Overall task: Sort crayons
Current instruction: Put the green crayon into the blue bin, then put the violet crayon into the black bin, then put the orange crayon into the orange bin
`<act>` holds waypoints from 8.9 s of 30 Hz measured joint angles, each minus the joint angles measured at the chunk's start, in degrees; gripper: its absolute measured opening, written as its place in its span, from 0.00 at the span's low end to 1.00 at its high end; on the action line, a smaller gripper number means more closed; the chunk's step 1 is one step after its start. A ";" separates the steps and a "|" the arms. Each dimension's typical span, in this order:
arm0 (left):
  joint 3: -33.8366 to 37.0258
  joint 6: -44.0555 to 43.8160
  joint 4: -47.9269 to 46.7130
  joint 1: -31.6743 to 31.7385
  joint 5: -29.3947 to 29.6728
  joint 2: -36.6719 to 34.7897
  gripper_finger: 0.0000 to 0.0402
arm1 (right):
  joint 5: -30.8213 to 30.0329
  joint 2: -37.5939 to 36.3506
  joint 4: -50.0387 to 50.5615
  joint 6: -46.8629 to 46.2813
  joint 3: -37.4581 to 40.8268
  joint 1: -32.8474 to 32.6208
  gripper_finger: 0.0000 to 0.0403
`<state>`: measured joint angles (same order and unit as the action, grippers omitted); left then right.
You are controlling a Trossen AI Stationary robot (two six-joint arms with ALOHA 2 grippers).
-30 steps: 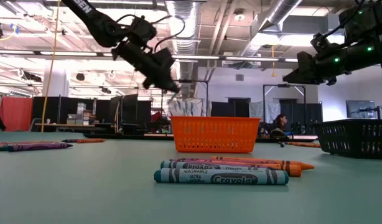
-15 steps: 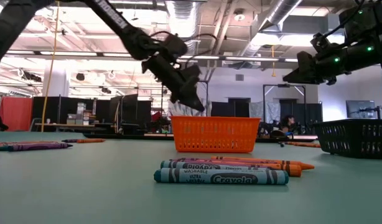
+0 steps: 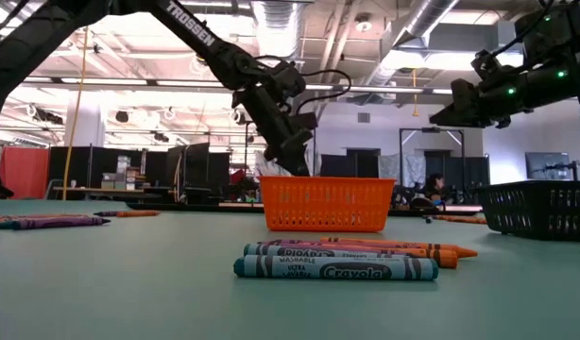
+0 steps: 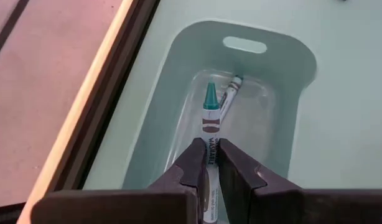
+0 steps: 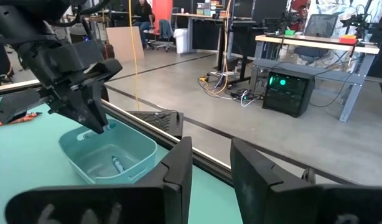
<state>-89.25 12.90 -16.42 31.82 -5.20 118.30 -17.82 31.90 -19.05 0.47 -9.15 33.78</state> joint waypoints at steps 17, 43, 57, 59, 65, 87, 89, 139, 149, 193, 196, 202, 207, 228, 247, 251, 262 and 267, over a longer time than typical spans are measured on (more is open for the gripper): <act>-0.01 -0.03 -1.41 -0.03 0.68 -0.11 0.25 | 0.00 0.00 0.00 0.00 0.00 0.00 0.27; 4.01 -6.97 -59.21 -15.14 0.16 -9.54 0.26 | 26.78 1.60 -8.78 1.37 0.00 -4.45 0.27; 38.98 -44.99 -30.15 -28.87 3.93 -37.10 0.26 | 26.80 12.37 -25.81 4.54 -1.12 -16.08 0.27; 41.97 -52.43 -30.07 -30.75 6.01 -38.67 0.26 | 26.80 13.49 -25.89 4.53 -1.72 -16.86 0.27; 46.93 -59.08 -28.67 -34.94 8.53 -39.78 0.26 | 26.80 16.93 -26.22 4.73 -3.11 -17.97 0.27; 47.06 -61.33 -23.04 -35.93 7.04 -39.47 0.26 | 26.77 19.52 -26.88 7.10 -3.43 -17.90 0.27; 47.06 -61.68 -23.04 -36.40 7.93 -39.47 0.26 | 26.77 19.52 -26.90 7.10 -3.43 -17.90 0.27; 50.67 -51.27 -8.26 -35.36 13.36 -39.25 0.05 | 26.75 19.51 -27.13 7.09 -3.43 -17.90 0.27; 43.23 -35.01 7.77 -30.80 12.68 -39.28 0.05 | 26.75 19.50 -27.30 7.08 -3.43 -17.90 0.27; -27.24 -14.16 26.60 -27.11 -20.10 22.31 0.05 | -33.59 -5.13 15.62 -0.09 -3.39 -17.09 0.27; -30.04 -14.17 27.12 -27.45 -19.94 24.62 0.05 | -33.57 -5.11 15.67 -0.09 -3.39 -17.09 0.27; -32.17 -12.56 28.43 -28.35 -18.35 27.39 0.05 | -33.48 -5.09 15.63 -0.10 -3.39 -17.09 0.27; -32.24 -9.01 28.73 -28.98 -12.35 27.39 0.05 | -33.36 -5.09 15.61 -0.09 -3.39 -17.09 0.27; -32.20 -2.70 15.32 -29.41 -10.67 24.63 0.30 | -33.17 -5.09 15.41 -0.07 -3.41 -17.31 0.27; -28.27 -4.10 -50.92 -24.32 12.19 -3.05 0.30 | -32.12 -4.96 15.15 -0.50 -3.43 -17.29 0.27; -17.22 -7.55 -49.41 -22.11 12.11 -12.04 0.30 | -28.04 -4.96 15.13 -0.52 -3.43 -17.29 0.27; 31.32 -22.71 -24.89 -14.91 20.12 -42.34 0.30 | -24.06 -4.96 15.13 -0.50 -3.43 -17.31 0.27; 44.45 -34.43 -19.20 -10.64 26.51 -48.83 0.30 | -23.82 -4.92 13.09 -0.84 -3.43 -17.31 0.27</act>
<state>-44.80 -21.53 -35.62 21.17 21.31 69.47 -41.64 26.98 -5.96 -0.37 -12.58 16.47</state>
